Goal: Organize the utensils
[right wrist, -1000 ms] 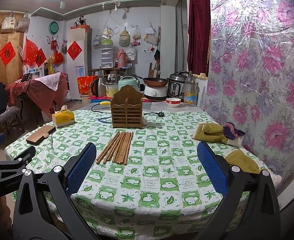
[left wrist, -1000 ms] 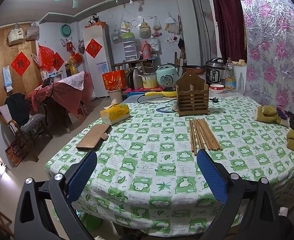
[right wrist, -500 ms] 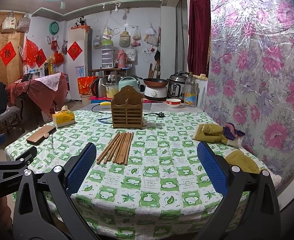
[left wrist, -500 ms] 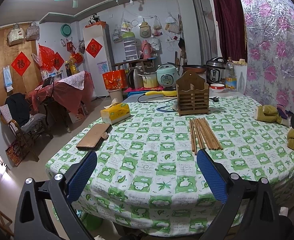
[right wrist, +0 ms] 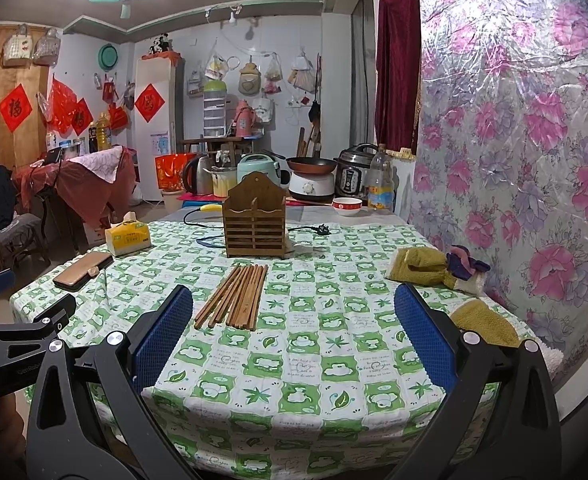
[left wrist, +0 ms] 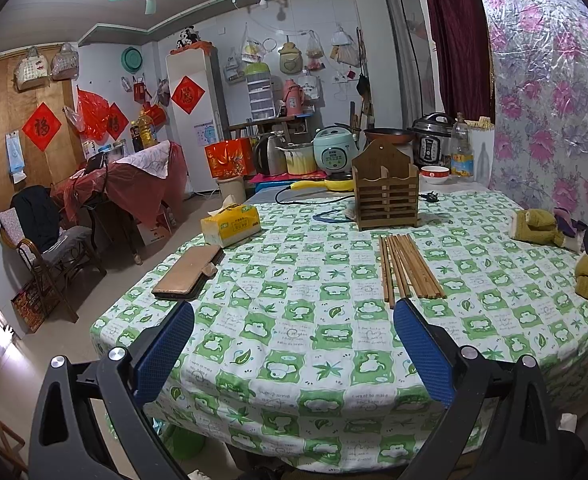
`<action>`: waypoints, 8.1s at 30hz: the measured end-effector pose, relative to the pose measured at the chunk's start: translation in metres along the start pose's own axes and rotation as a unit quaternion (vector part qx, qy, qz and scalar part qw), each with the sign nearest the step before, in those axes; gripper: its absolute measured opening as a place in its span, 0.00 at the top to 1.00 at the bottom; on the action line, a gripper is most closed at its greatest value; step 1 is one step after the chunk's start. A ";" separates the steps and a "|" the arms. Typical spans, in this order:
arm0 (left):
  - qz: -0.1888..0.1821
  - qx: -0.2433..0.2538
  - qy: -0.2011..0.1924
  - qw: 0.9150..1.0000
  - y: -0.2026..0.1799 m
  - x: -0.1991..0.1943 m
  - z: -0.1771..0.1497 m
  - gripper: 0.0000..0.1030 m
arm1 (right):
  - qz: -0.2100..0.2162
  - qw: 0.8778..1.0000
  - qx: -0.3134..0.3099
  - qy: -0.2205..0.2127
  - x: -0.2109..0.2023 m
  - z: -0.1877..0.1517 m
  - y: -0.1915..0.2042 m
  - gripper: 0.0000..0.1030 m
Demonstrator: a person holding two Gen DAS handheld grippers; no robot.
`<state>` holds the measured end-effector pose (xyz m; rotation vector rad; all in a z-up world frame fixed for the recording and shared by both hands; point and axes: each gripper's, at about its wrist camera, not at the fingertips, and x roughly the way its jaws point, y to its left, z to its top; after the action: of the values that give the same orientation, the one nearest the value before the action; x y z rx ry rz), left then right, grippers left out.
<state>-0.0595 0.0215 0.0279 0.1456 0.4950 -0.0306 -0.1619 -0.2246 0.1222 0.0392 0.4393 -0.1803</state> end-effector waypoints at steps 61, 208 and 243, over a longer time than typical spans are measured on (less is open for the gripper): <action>0.008 -0.001 0.082 0.997 0.008 0.054 -0.013 0.05 | -0.007 0.999 0.027 0.030 0.035 -0.011 -0.019 0.06; -0.093 -0.088 0.046 0.991 -0.016 0.291 0.234 0.07 | 0.089 0.991 0.100 0.030 0.317 0.149 -0.035 0.53; -0.255 0.213 0.208 0.920 -0.077 0.234 0.012 0.06 | 0.166 0.964 0.063 0.196 0.280 -0.021 -0.036 0.14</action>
<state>0.1473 -0.0546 -0.0831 0.4534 0.9394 -0.6335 0.0715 -0.3047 -0.0161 0.2749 0.8074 0.1357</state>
